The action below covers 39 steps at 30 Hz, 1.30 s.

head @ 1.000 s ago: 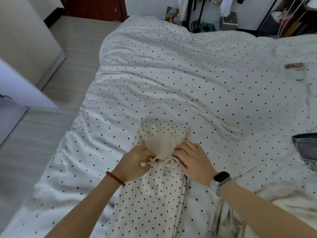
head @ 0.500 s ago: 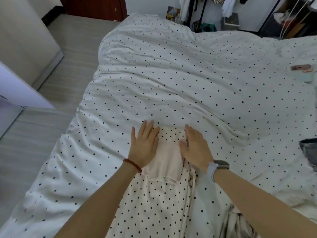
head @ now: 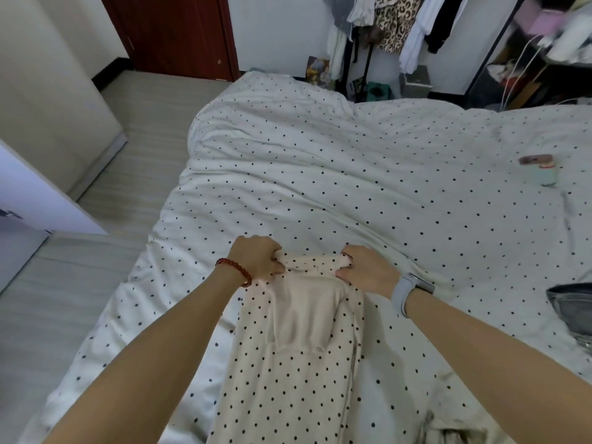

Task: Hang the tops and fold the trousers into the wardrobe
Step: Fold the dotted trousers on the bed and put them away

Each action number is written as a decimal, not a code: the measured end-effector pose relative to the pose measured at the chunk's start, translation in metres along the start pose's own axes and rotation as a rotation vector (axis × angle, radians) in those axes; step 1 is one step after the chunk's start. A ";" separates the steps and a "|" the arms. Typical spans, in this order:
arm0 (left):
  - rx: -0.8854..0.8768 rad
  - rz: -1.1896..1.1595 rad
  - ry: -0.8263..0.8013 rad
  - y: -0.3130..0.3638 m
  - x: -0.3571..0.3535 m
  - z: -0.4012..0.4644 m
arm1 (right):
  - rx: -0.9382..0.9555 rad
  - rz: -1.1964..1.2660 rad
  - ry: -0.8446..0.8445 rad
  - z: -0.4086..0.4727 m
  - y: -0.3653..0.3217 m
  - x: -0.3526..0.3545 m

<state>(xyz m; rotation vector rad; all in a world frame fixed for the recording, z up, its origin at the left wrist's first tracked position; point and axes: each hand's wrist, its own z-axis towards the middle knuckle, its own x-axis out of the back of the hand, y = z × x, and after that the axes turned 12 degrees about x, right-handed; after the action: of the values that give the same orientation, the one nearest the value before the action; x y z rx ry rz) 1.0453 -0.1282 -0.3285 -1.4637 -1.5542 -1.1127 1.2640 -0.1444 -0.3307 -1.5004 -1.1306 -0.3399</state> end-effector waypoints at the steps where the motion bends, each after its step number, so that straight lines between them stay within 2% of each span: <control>1: 0.013 0.016 0.045 0.001 0.009 0.004 | 0.014 0.012 0.045 0.006 -0.004 0.008; 5: 0.048 -0.033 0.193 0.010 0.037 0.009 | 0.036 -0.057 0.230 0.020 -0.017 0.027; 8: 0.039 -0.118 0.256 0.008 0.031 -0.006 | 0.106 -0.156 0.288 0.002 -0.020 0.017; 11: -0.064 -0.202 0.234 -0.004 0.008 -0.037 | 0.188 -0.237 0.300 -0.036 -0.017 -0.008; 15: -0.280 -0.256 0.383 -0.024 -0.015 -0.075 | 0.370 -0.266 0.391 -0.079 -0.022 -0.028; 19: -0.334 -0.260 0.528 -0.033 -0.040 -0.121 | 0.524 -0.341 0.432 -0.119 -0.032 -0.052; 23: -0.407 -0.194 0.615 -0.046 -0.081 -0.159 | 0.661 -0.391 0.362 -0.151 -0.029 -0.086; 25: -0.398 -0.151 0.579 -0.053 -0.107 -0.175 | 0.682 -0.405 0.304 -0.162 -0.028 -0.110; 28: -0.391 -0.123 0.427 -0.059 -0.142 -0.191 | 0.687 -0.436 0.198 -0.173 -0.024 -0.141; 33: -0.388 -0.129 0.180 -0.067 -0.185 -0.213 | 0.566 -0.484 0.028 -0.191 -0.006 -0.172; 35: -0.388 -0.147 0.203 -0.070 -0.185 -0.214 | 0.562 -0.438 0.047 -0.197 -0.005 -0.171; 37: -0.377 -0.149 0.323 -0.066 -0.174 -0.203 | 0.591 -0.451 0.149 -0.193 -0.011 -0.163; 39: -0.333 -0.134 0.431 -0.056 -0.159 -0.182 | 0.522 -0.503 0.237 -0.172 -0.017 -0.153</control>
<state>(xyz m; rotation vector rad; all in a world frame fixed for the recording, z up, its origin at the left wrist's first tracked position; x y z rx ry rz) 0.9944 -0.3558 -0.4137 -1.2235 -1.2148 -1.7034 1.2391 -0.3679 -0.3846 -0.6911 -1.2735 -0.5029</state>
